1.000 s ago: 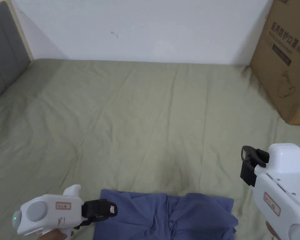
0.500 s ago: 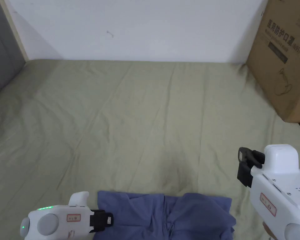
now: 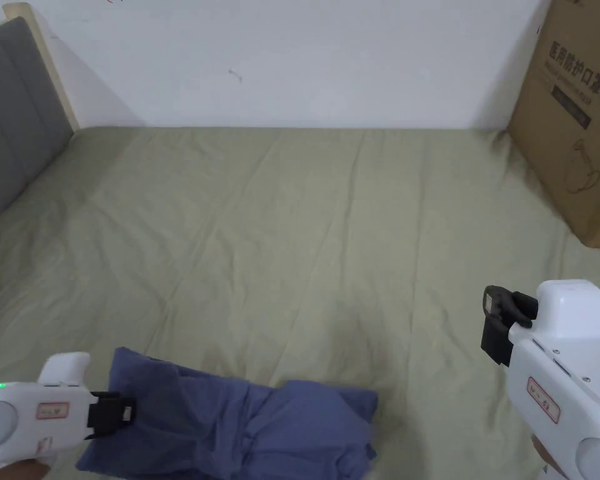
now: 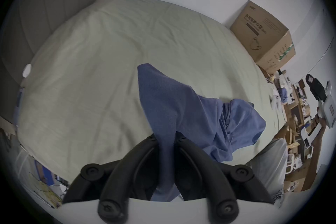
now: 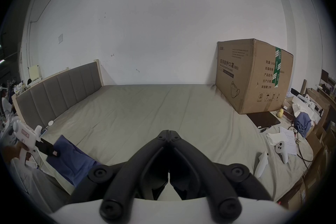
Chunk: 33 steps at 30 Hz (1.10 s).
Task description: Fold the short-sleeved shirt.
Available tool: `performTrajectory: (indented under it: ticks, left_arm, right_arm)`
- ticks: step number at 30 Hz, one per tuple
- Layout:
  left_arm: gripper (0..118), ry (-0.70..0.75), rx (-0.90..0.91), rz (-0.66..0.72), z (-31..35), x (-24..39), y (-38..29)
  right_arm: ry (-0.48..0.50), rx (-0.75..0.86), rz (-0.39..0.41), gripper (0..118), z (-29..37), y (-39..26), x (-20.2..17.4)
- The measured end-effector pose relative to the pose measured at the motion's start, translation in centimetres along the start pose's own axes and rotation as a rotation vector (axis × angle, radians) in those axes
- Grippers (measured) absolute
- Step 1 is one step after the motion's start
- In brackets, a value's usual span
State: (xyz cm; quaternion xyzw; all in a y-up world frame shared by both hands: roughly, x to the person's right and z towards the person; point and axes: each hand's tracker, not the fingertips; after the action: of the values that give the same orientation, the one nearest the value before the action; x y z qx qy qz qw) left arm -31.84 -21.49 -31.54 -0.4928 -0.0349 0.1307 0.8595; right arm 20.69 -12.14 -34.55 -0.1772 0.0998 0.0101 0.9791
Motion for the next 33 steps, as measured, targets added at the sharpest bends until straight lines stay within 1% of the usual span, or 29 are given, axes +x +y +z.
performTrajectory:
  ticks: [2, 5, 10, 12, 15, 20, 24, 29, 30, 31, 32, 33]
  left_arm:
    - [11, 0.028, -0.004, 0.0, 0.8, 0.5, 0.6]
    - [11, 0.026, 0.0, -0.026, 1.8, 4.4, 1.2]
    - [11, -0.055, -0.028, -0.164, 1.9, 12.8, 2.1]
    - [11, -0.096, -0.039, -0.222, 0.8, 14.6, 2.4]
    - [11, -0.136, -0.095, -0.269, -1.1, 18.3, 2.5]
    - [11, -0.194, -0.2, -0.251, -6.5, 22.5, 2.1]
    - [11, -0.166, -0.259, -0.247, -10.5, 24.9, 1.0]
    - [12, -0.102, -0.289, -0.249, -14.8, 26.2, -0.6]
    - [14, -0.101, -0.29, -0.25, -15.2, 26.4, -0.8]
    - [20, -0.094, -0.286, -0.25, -15.2, 26.6, -1.0]
    - [39, -0.101, -0.277, -0.248, -14.9, 26.7, -1.1]
    - [62, -0.138, -0.26, -0.244, -14.4, 26.5, -1.0]
  right_arm:
    - [0.004, 0.006, 0.0, 0, 0.2, 0.1, -0.1]
    - [0.007, 0.01, -0.002, 0, 0.3, 0.2, -0.2]
    - [0.006, 0.014, 0.001, 0, 0.7, 0.3, -0.2]
    - [0.004, 0.017, -0.001, 0, 0.9, 0.3, 0.1]
    - [-0.001, 0.019, -0.01, 0, 1.2, 0.1, 0.4]
    - [-0.014, 0.013, -0.018, 0, 1.7, -0.3, 1.1]
    - [-0.027, 0.004, -0.018, 0, 1.9, -0.5, 1.7]
    - [-0.044, -0.001, -0.024, 0, 2.2, -0.7, 2.4]
    - [-0.047, -0.001, -0.024, 0, 2.3, -0.8, 2.4]
    - [-0.05, -0.003, -0.026, 0, 2.3, -0.8, 2.5]
    - [-0.051, -0.004, -0.027, 0, 2.3, -0.8, 2.6]
    - [-0.053, -0.005, -0.028, 0, 2.3, -0.8, 2.6]
